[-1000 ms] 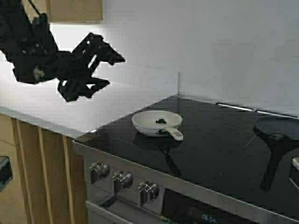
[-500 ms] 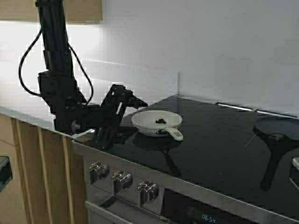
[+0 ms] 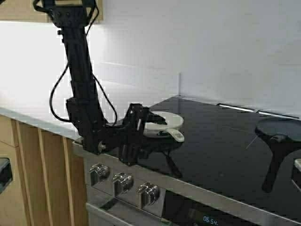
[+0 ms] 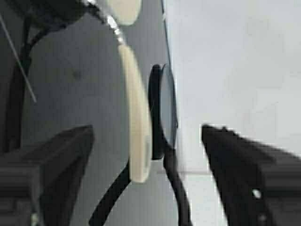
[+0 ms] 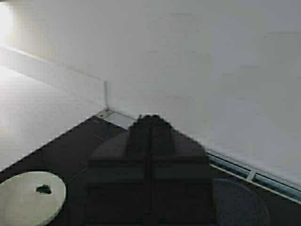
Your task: Wash the pan
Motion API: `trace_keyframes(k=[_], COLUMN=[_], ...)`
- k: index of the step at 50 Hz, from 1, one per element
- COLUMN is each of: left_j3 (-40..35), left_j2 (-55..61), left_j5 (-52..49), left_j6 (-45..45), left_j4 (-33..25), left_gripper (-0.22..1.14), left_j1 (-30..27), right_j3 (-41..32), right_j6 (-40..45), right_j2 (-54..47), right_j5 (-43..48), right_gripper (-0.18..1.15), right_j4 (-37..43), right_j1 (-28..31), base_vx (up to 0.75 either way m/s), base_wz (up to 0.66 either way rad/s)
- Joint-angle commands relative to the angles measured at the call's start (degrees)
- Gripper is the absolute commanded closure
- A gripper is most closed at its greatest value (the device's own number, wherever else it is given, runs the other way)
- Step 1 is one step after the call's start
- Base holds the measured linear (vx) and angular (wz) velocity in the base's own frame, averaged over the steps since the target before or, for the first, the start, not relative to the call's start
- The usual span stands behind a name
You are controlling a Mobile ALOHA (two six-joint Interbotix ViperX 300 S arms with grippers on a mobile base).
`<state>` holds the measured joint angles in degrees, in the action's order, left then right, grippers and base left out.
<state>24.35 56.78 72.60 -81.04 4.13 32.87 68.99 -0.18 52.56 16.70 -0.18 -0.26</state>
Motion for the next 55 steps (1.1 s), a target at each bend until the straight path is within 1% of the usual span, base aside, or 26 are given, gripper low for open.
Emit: trace_keyframes(k=[1, 28, 35, 46, 55], left_j3=[-4.57, -18.28, -20.48, -23.91, -25.49], left_j2=[0.53, 3.87, 4.92, 7.21, 7.82], left_j5=[-0.70, -12.22, -13.01, -13.27, -13.62], left_j6=[-0.35, -1.58, -2.37, -5.98, -6.24], left_j4=[0.09, 0.09, -0.18, -0.44, -0.35], left_gripper=[-0.09, -0.09, -0.09, -0.09, -0.09], left_j1=[0.88, 1.23, 1.32, 1.32, 1.41], right_j3=[-0.79, -0.79, -0.88, -0.97, -0.97], right_j6=[-0.09, -0.09, -0.09, -0.09, -0.09], right_j2=[-0.53, -1.14, -1.58, -1.85, -1.85], right_j5=[0.44, 0.44, 0.44, 0.44, 0.35], right_gripper=[0.91, 0.91, 0.91, 0.91, 0.91], right_j4=[0.00, 0.00, 0.00, -0.18, -0.44], right_j1=[0.00, 0.00, 0.00, 0.00, 0.00], base_vx=[0.00, 0.00, 0.00, 0.00, 0.00], base_wz=[0.00, 0.00, 0.00, 0.00, 0.00])
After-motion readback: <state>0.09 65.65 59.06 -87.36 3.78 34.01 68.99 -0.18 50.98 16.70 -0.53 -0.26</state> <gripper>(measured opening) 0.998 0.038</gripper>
